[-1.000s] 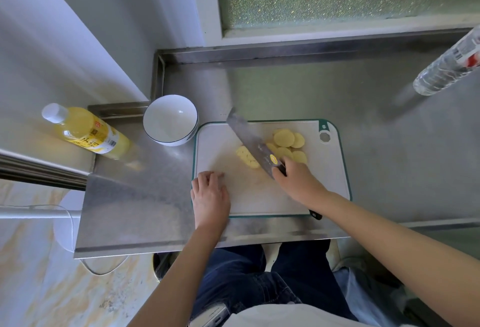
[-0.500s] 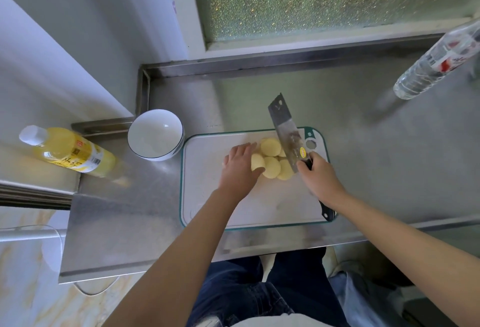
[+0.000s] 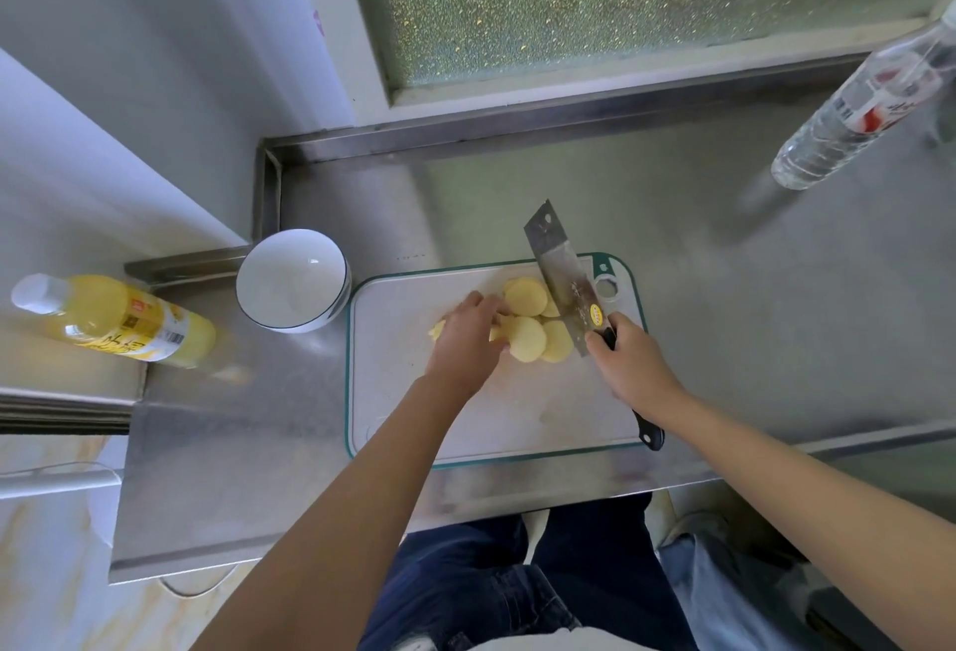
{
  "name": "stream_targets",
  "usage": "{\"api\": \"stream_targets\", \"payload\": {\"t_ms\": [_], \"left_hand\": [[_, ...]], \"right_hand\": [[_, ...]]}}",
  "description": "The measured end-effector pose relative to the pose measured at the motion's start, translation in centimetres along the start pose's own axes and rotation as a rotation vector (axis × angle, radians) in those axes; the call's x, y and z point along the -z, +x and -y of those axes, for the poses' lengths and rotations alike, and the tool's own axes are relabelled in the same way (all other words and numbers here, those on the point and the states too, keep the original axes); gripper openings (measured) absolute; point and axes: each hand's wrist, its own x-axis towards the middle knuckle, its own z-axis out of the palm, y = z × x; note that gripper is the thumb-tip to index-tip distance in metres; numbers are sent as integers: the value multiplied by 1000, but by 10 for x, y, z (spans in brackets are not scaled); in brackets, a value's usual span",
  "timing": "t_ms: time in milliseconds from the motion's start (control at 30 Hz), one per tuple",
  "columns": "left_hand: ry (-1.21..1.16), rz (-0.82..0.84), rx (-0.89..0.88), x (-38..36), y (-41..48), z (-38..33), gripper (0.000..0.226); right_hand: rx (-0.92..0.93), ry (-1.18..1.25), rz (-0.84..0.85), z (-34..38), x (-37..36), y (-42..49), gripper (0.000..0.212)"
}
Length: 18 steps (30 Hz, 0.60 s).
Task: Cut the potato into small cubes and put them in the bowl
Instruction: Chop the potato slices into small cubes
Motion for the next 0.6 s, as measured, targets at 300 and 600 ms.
{"api": "stream_targets", "payload": {"t_ms": [300, 600], "left_hand": [[-68, -199, 16, -2, -10, -6, 15], [-91, -360, 146, 6, -46, 35, 18]], "right_hand": [[21, 35, 21, -3, -4, -6, 28], [188, -64, 96, 10, -21, -36, 35]]}}
